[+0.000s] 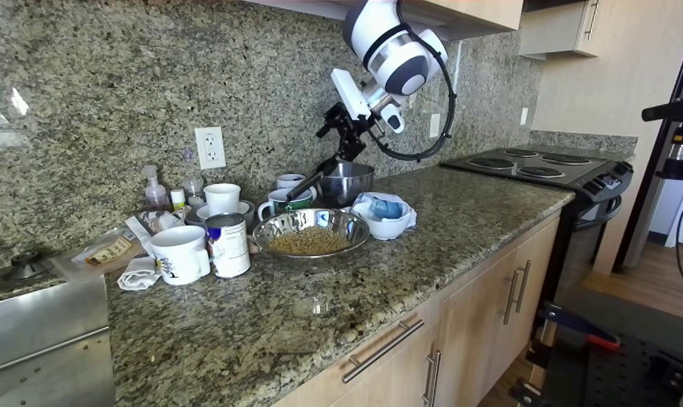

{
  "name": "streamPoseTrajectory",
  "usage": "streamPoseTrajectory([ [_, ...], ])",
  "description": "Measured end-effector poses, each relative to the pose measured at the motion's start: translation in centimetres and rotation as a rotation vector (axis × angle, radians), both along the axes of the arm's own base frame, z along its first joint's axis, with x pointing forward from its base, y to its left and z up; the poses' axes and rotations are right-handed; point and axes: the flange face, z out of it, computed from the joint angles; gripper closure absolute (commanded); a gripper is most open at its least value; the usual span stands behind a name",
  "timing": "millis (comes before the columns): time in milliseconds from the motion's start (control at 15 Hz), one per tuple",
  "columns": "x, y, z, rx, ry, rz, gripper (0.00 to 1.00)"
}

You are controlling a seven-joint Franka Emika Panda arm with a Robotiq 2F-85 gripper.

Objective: Use the black/silver object to stir the contents of the silver bowl

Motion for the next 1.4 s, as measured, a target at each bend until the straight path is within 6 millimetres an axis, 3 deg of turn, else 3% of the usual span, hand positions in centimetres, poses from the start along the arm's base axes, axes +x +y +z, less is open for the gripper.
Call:
streamPoseTrajectory([
  [267, -0.1, 2.5, 2.6, 0.001, 0.071, 0.12, 0.0],
  [667, -1.4, 6.3, 4.8, 0.011, 0.316, 0.363, 0.0],
  [1067, -3.1, 9.2, 5.2, -0.119, 0.511, 0.557, 0.0],
  [1400, -3.4, 10.9, 4.6, -0.181, 0.551, 0.627, 0.0],
])
